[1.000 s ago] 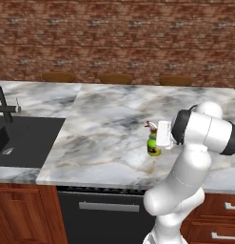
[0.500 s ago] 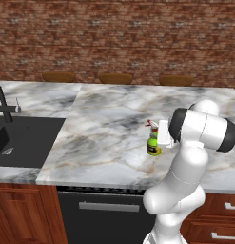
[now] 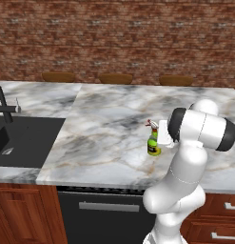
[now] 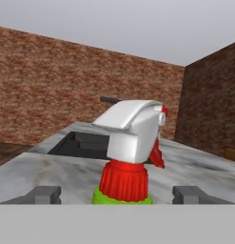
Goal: Move the cutting board and knife to the sink. Then move spray from the cabinet to the counter.
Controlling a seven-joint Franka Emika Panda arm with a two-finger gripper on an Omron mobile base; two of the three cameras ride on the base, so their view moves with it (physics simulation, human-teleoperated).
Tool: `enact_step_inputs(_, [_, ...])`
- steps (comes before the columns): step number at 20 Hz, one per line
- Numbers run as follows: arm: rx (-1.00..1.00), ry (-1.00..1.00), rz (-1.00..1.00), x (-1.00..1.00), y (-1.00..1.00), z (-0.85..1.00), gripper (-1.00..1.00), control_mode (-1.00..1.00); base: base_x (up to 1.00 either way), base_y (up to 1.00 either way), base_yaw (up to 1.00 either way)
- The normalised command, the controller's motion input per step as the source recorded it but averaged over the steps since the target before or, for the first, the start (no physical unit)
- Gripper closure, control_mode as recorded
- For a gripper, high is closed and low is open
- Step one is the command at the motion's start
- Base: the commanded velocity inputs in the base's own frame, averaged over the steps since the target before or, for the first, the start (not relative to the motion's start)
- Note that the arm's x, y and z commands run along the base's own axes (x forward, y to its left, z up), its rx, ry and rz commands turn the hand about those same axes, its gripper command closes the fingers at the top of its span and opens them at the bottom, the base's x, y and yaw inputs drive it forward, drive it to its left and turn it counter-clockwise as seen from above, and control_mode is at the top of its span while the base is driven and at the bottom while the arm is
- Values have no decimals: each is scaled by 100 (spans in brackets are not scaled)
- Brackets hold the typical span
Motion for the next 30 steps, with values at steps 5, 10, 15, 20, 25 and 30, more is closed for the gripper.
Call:
enact_step_inputs(5, [0,0,0,0,-4,0,-100,-100,0,0,0])
enact_step_inputs(10, [0,0,0,0,-35,0,-100,-100,0,0,0])
enact_step_inputs(15, [0,0,0,-7,-54,4,-100,-100,0,0,0])
enact_step_inputs(20, [0,0,0,-19,-54,1,-100,-100,0,0,0])
enact_step_inputs(25, [9,0,-3,-29,-54,43,-100,-100,0,0,0])
enact_step_inputs(30, [7,-17,-9,-41,-2,98,-100,-100,0,0,0])
